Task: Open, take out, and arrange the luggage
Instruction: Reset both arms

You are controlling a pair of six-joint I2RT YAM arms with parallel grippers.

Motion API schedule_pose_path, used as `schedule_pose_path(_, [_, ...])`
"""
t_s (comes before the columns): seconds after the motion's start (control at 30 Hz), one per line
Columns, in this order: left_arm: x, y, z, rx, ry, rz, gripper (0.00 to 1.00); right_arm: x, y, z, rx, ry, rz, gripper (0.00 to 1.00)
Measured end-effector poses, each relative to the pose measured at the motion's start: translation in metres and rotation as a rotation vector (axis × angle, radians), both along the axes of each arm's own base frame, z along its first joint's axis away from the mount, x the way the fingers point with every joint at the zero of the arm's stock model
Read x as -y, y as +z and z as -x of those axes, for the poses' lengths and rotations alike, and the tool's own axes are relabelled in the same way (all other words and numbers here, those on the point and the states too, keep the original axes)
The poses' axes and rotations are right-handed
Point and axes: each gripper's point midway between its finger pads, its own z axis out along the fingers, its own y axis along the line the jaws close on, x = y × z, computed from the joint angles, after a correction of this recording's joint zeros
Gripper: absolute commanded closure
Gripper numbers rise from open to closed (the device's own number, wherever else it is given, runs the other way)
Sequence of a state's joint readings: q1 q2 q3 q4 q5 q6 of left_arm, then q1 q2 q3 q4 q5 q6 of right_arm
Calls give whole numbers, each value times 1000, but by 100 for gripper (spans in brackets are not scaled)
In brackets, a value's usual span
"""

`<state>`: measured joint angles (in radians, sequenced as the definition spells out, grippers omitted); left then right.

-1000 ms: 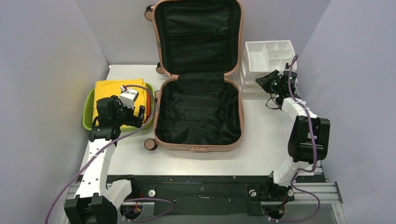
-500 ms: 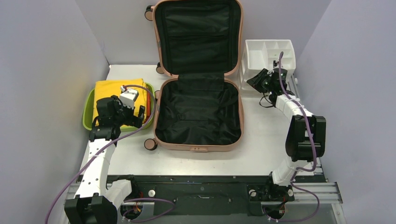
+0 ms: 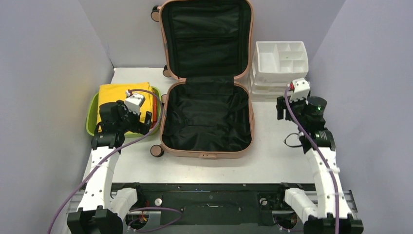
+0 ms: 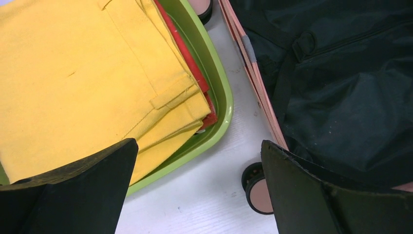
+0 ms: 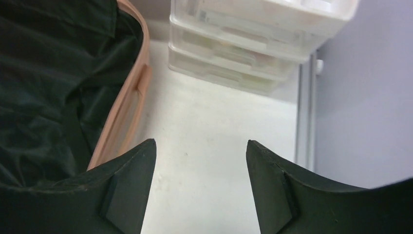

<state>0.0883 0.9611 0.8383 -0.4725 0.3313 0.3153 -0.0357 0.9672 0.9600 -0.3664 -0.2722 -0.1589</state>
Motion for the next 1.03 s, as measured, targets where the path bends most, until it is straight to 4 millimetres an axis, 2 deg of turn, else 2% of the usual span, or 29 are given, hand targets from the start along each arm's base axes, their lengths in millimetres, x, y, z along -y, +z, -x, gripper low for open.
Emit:
schedule_pose_path(0.17, [7,28,17,90,-24,11,4,14,3,62,44,-19,109,24])
schedule_pose_path(0.3, [16,50,44,170,-83,4,4,17,25,112,165,-39,154,12])
schedule_pose_path(0.43, [27,61,83,232,-168,-31,4,15,55,165,361,-59,171,9])
schedule_pose_path(0.57, [33,62,120,306,-222,-87,4,11,56,203,449,-64,182,8])
schedule_pose_path(0.67, [38,48,143,340,-266,-126,4,14,50,207,426,-94,194,8])
schedule_pose_path(0.8, [42,28,162,378,-309,-165,4,11,37,213,366,-84,202,8])
schedule_pose_path(0.87, [41,25,168,406,-304,-181,4,8,41,220,367,-84,198,8])
schedule_pose_path(1.03, [37,18,167,394,-281,-204,4,1,55,232,400,-97,181,8])
